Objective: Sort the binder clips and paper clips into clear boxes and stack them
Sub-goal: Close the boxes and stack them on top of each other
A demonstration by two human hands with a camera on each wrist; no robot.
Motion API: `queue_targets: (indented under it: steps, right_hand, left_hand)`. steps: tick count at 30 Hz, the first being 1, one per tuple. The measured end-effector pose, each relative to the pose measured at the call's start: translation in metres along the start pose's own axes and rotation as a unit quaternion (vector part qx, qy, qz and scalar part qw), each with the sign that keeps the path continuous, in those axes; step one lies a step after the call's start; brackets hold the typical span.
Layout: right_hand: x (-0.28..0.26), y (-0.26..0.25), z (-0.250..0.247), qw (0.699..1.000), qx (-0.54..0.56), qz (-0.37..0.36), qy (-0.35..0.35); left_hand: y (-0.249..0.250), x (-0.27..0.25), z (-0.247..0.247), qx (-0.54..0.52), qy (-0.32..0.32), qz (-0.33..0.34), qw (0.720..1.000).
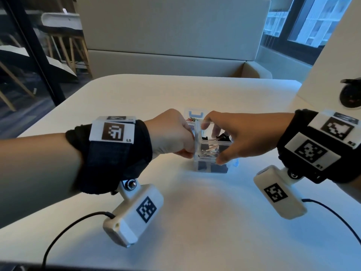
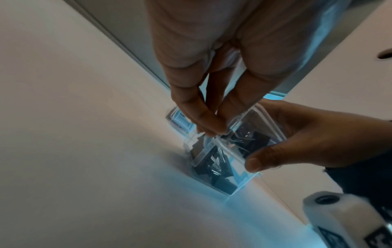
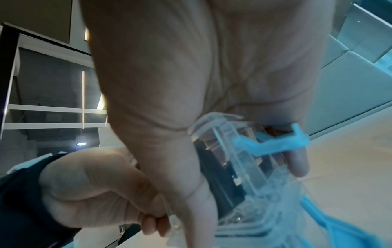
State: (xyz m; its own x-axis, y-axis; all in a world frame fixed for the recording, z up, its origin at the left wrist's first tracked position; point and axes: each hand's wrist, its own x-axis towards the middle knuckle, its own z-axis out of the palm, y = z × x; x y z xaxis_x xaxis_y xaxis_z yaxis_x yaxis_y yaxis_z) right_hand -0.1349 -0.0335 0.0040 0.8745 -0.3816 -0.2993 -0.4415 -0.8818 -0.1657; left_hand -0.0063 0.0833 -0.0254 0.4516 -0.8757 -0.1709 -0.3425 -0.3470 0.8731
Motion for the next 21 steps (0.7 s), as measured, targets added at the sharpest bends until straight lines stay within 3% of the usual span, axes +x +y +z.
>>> queue_targets:
  steps: [6,10,13,15,18,21]
  right_hand:
    - [-0.001,-0.004,0.0,1.0,0.016,-0.003,0.009]
    - [-0.003,0.001,-0.003,0.999,0.052,0.01,0.007]
    - [-0.009,0.01,-0.005,0.985,0.168,0.044,0.017]
    - [-0.012,0.019,-0.003,0.949,0.304,0.075,0.028]
    - [-0.013,0.029,0.004,0.853,0.502,0.141,0.014]
    - [-0.015,0.037,0.012,0.793,0.577,0.194,0.002]
  left_hand:
    - [0.004,-0.002,0.004,0.189,-0.003,0.058,0.98]
    - [0.003,0.002,0.004,0.1,-0.011,0.098,0.99]
    - [0.002,0.005,0.002,0.082,-0.006,0.101,0.991]
    - [0.001,0.006,0.001,0.09,-0.006,0.103,0.991]
    - [0.001,0.008,0.0,0.093,-0.01,0.104,0.99]
    - [0.0,0.01,0.0,0.087,-0.009,0.108,0.99]
